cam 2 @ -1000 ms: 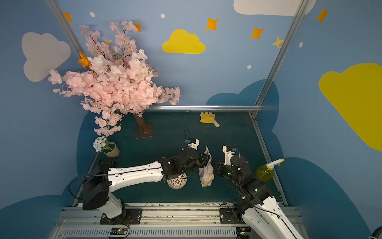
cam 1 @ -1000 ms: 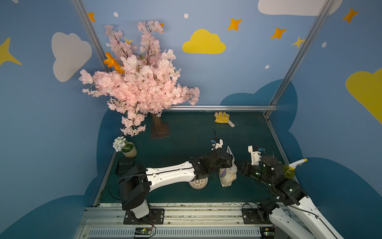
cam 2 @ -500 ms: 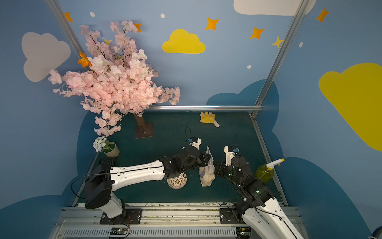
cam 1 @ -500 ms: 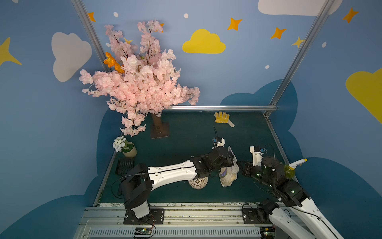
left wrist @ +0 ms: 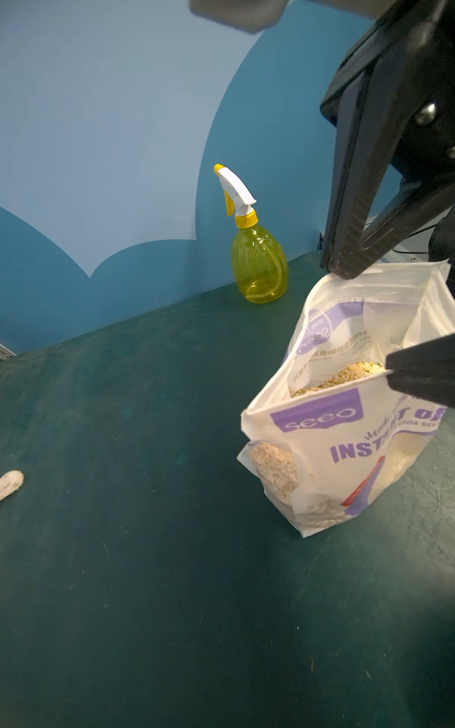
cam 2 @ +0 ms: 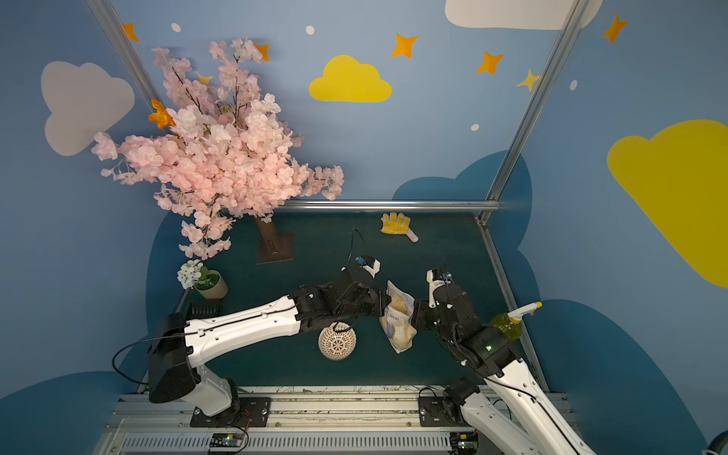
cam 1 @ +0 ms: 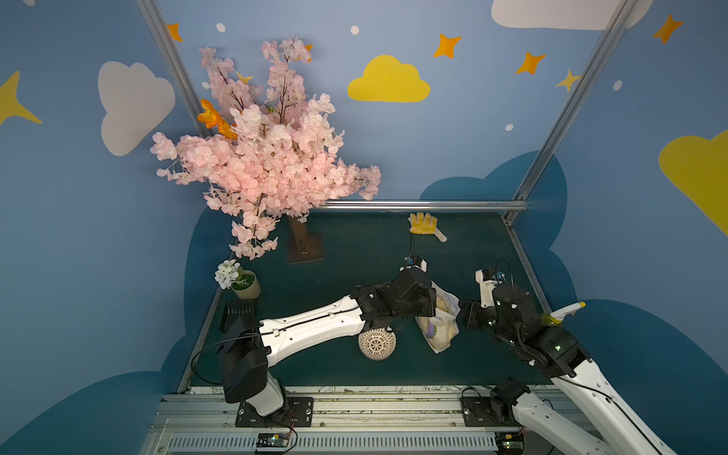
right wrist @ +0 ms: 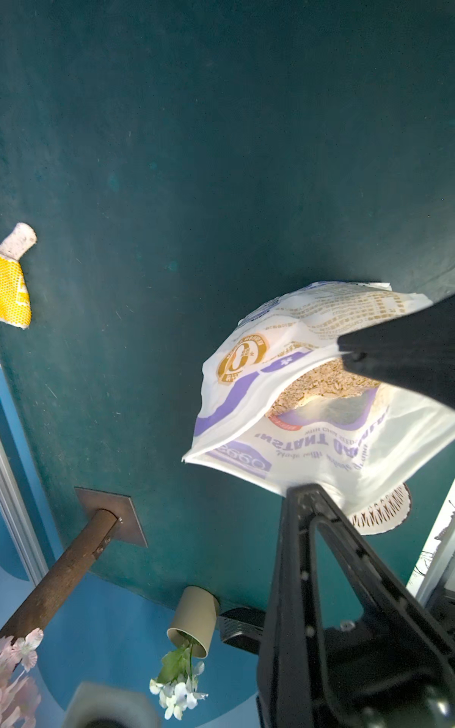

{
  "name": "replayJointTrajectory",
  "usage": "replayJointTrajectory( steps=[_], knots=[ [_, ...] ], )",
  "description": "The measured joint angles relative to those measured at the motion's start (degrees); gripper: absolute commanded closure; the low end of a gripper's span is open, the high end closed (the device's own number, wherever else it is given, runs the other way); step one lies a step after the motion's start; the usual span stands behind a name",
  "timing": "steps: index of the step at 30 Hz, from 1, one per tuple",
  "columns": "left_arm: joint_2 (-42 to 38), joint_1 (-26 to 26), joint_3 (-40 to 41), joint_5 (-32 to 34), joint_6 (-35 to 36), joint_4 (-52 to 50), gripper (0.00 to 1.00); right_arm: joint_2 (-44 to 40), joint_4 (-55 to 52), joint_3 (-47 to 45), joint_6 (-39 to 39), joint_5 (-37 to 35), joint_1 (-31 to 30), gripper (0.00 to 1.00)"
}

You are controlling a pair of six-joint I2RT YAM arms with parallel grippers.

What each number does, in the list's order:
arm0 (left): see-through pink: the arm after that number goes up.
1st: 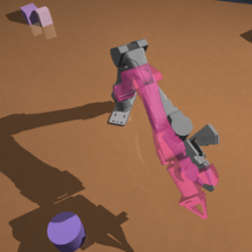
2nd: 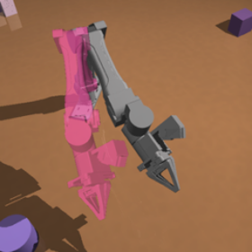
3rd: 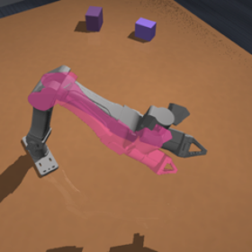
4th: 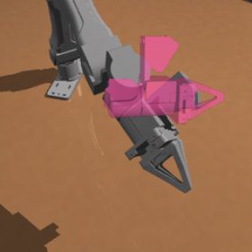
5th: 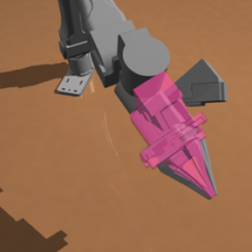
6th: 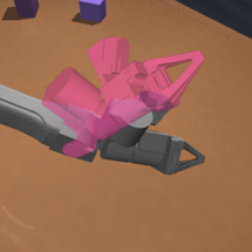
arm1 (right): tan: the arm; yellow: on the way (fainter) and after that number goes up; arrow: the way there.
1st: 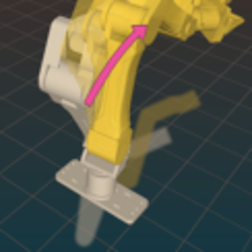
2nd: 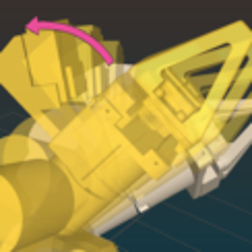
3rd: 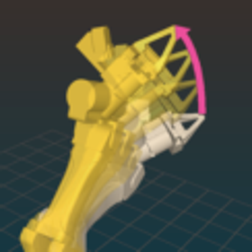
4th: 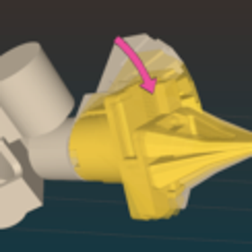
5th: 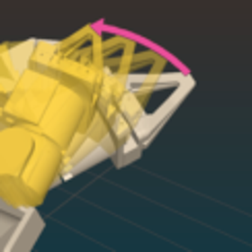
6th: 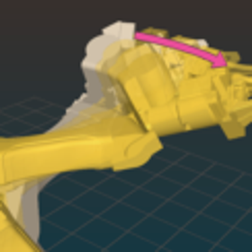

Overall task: Pour the oats into the breakfast bowl
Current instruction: Open the oats bag at the center of the board.

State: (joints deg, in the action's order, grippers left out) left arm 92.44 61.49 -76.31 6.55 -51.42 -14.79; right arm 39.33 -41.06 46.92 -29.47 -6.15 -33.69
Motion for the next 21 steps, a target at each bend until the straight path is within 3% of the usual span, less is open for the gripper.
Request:
replayJointTrajectory(
  steps=[2, 4, 6, 15, 21],
  knots=[
    [0.33, 0.00, 0.00, -0.50, -0.24, 0.50, 0.75, -0.09, -0.11, -0.04, 0.00, 0.22, 0.00, 0.69],
    [0.35, -0.07, 0.00, -0.70, -0.63, 1.36, 0.55, -0.26, 0.11, -0.20, 0.11, 0.07, 0.07, 0.67],
    [0.35, -0.15, -0.09, -0.79, -0.50, 2.21, 0.50, -0.44, 0.07, -0.35, 0.13, -0.02, 0.07, 0.68],
    [1.16, -0.57, -1.22, -0.37, 0.98, 2.14, 0.50, -0.20, 0.28, -0.37, 0.44, 0.33, 0.11, 0.73],
    [5.62, -0.63, -3.82, -0.59, 2.23, 0.39, 0.58, 2.03, 1.55, -0.61, 1.11, 2.03, 0.11, 0.83]
  ],
)
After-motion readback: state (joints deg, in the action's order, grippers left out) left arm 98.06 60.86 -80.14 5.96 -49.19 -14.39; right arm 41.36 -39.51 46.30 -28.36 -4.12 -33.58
